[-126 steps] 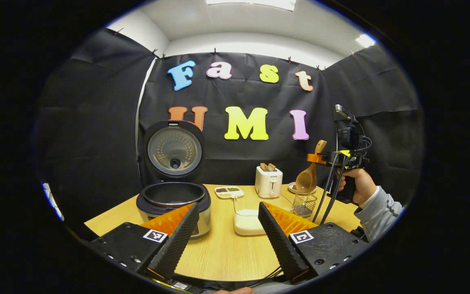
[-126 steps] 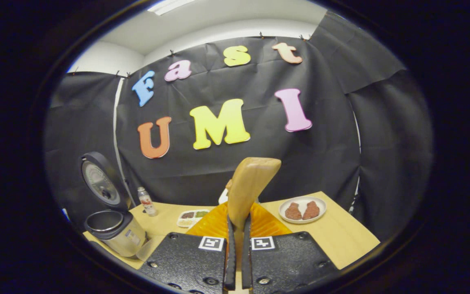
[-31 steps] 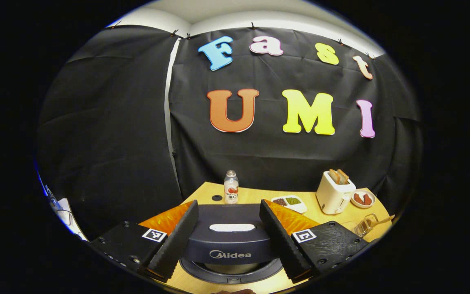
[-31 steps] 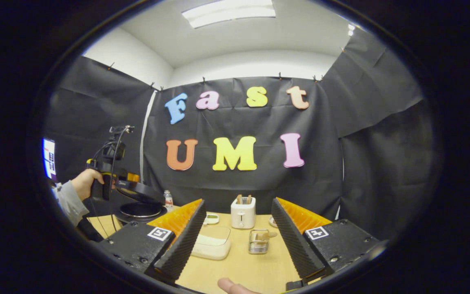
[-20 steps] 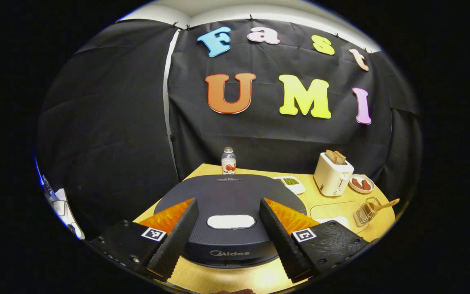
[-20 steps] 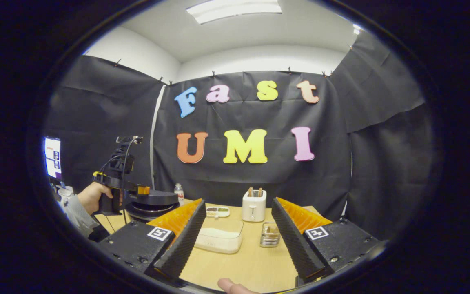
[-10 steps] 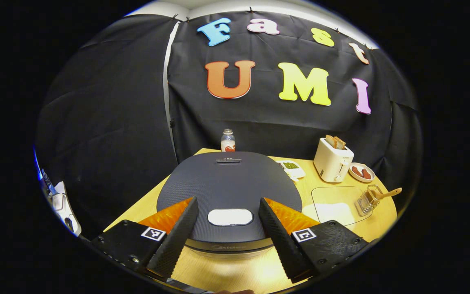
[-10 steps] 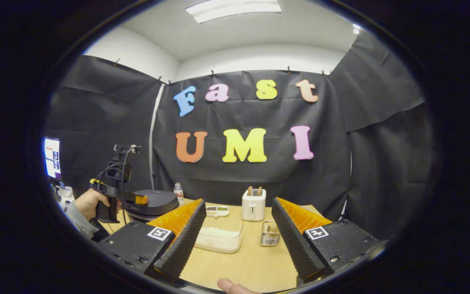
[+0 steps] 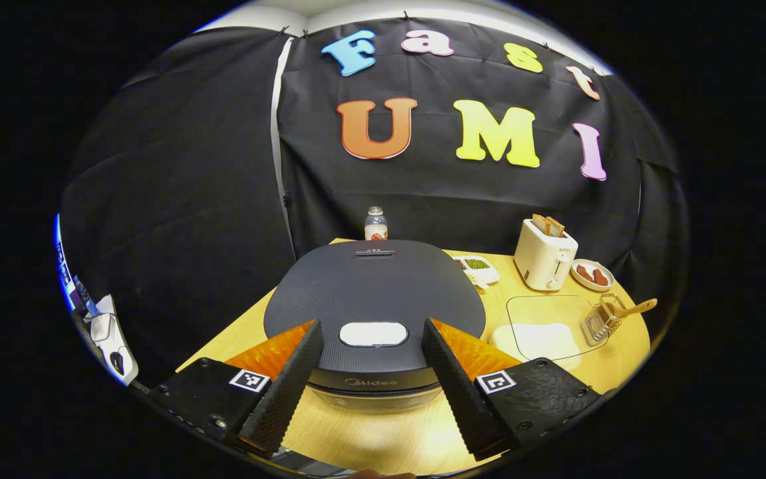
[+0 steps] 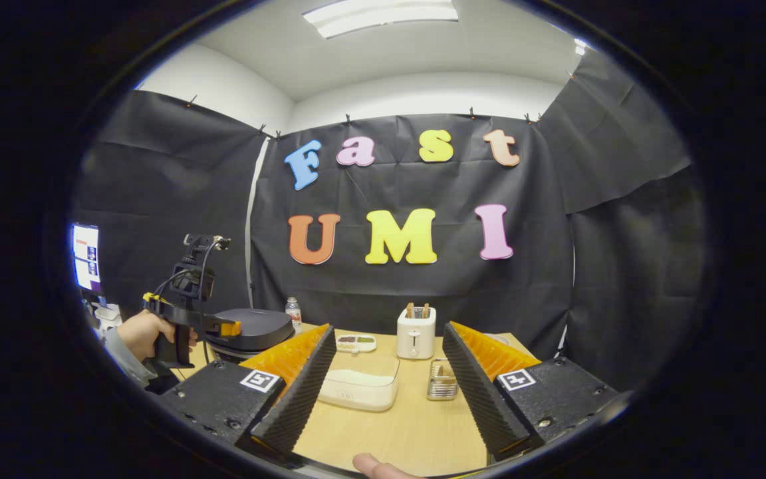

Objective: Close the left gripper, press the button to open the rice cooker; take a wooden spoon from the chopstick holder with the right hand, scoop a spoonful of rice and pour it into the rice cooker, then put the wooden spoon back into the chopstick holder.

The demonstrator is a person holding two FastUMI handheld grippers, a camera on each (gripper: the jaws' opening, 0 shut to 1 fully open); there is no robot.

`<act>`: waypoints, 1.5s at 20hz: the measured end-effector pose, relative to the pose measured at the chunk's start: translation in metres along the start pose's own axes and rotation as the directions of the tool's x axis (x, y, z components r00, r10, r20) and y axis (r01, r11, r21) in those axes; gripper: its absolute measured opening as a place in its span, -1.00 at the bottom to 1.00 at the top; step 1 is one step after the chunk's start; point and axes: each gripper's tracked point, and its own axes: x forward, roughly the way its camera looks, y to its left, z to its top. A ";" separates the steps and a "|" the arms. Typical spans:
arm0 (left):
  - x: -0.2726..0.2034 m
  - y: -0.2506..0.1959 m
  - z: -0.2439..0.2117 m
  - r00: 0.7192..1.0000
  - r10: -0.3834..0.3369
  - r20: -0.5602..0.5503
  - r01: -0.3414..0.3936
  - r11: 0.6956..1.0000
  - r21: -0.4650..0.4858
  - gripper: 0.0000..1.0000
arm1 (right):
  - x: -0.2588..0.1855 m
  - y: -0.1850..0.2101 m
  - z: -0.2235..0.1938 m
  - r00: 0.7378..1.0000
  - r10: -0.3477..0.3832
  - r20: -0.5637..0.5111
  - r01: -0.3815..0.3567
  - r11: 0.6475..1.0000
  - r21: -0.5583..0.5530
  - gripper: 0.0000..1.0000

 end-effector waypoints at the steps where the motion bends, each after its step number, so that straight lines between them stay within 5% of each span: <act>1: 0.000 0.001 0.001 1.000 -0.004 0.021 0.004 1.000 -0.003 0.96 | 0.000 0.000 -0.001 1.000 0.002 -0.004 -0.002 1.000 -0.001 1.00; 8: 0.005 0.001 -0.005 0.986 0.009 0.168 -0.005 1.000 -0.025 0.96 | 0.007 -0.001 -0.011 1.000 -0.013 -0.028 0.013 1.000 -0.003 0.96; 19: 0.002 -0.001 -0.005 0.975 0.015 0.222 -0.014 1.000 -0.005 0.95 | 0.007 -0.022 -0.001 0.997 -0.072 -0.014 0.072 0.997 -0.002 1.00; 30: -0.076 -0.037 0.025 0.956 -0.102 0.274 0.097 0.995 0.031 0.92 | 0.009 -0.043 0.009 0.991 -0.135 0.003 0.135 0.991 -0.001 0.97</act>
